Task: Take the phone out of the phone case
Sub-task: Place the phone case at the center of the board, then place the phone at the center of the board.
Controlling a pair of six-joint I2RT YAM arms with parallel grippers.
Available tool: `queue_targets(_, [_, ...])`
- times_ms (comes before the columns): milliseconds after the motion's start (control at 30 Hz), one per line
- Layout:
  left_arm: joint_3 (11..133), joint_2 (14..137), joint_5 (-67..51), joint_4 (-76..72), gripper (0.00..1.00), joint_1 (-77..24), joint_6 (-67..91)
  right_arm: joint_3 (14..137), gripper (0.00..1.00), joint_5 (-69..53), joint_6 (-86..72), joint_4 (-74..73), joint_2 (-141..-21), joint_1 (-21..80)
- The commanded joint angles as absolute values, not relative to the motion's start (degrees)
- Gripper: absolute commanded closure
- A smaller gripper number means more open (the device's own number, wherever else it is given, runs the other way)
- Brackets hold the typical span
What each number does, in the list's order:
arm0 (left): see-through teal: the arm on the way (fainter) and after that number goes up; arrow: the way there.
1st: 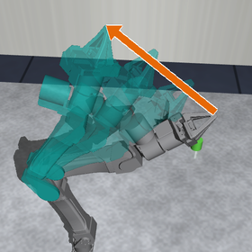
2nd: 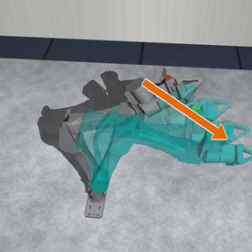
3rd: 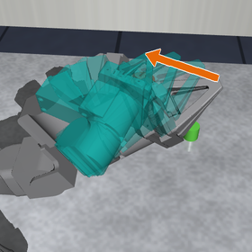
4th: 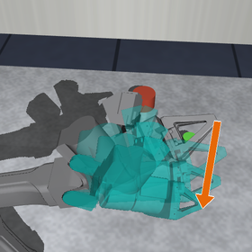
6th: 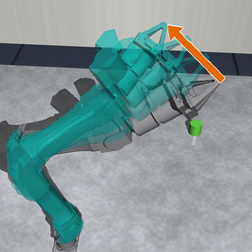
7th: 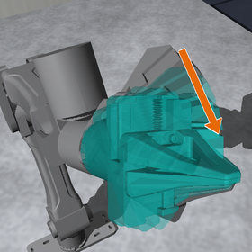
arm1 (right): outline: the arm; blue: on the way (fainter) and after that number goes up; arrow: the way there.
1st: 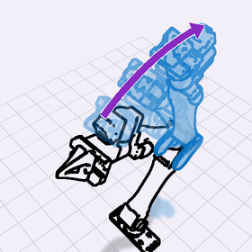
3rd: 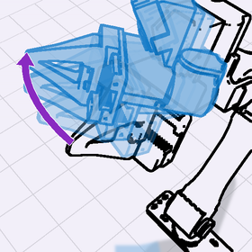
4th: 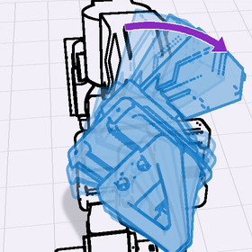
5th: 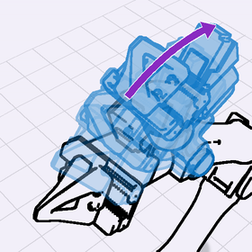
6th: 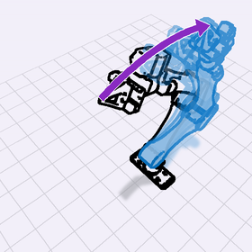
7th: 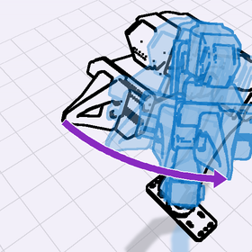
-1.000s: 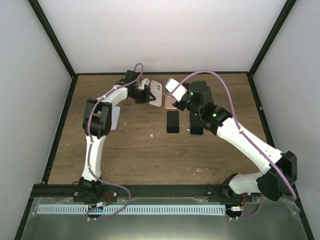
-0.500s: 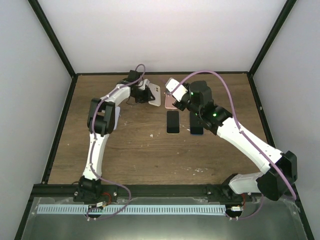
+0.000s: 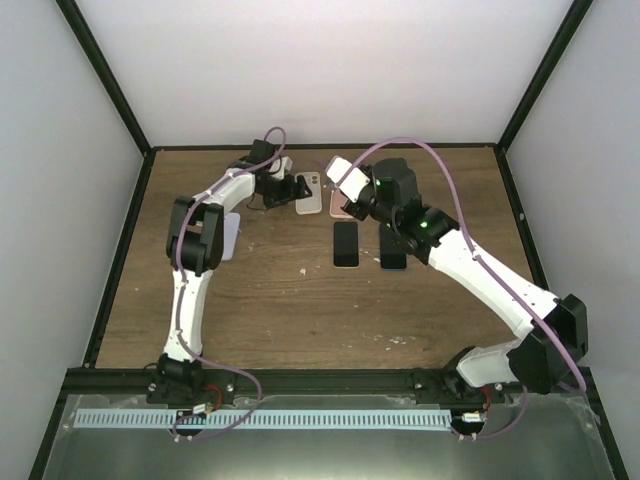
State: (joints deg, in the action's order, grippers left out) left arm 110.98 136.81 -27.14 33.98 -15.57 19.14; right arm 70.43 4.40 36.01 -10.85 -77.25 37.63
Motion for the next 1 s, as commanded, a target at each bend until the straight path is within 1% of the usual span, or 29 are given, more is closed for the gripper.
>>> queue_targets(0, [106.6, 130.1, -25.8, 32.7, 0.01, -14.7, 18.7, 74.4, 0.99, 4.4, 38.1, -7.3, -77.8, 37.4])
queue_targets(267, [90.7, 111.5, -28.2, 26.0, 0.0, -10.5, 20.2, 78.1, 0.99, 7.1, 41.5, -6.7, -82.4, 37.9])
queue_targets(367, [86.5, 103.2, -32.4, 25.1, 0.0, -7.7, 21.4, 78.1, 0.99, 10.5, 44.7, -3.0, -83.3, 39.4])
queue_targets(533, [78.0, 91.0, -42.8, 19.8, 0.0, -2.3, 26.8, 77.4, 0.99, 16.6, 50.7, 3.6, -85.4, 42.9])
queue_targets(733, [72.4, 80.8, -52.6, 15.5, 0.0, 1.6, 33.9, 74.5, 0.99, 22.1, 57.9, 12.7, -87.3, 47.9])
queue_targets(867, [69.9, 76.0, -54.9, 15.9, 0.0, 1.9, 37.0, 70.9, 0.99, 25.4, 64.2, 20.4, -88.2, 51.5])
queue_targets(967, [66.5, 73.5, -56.9, 12.3, 0.0, 2.0, 41.6, 67.8, 0.99, 26.9, 70.2, 26.7, -88.6, 54.2])
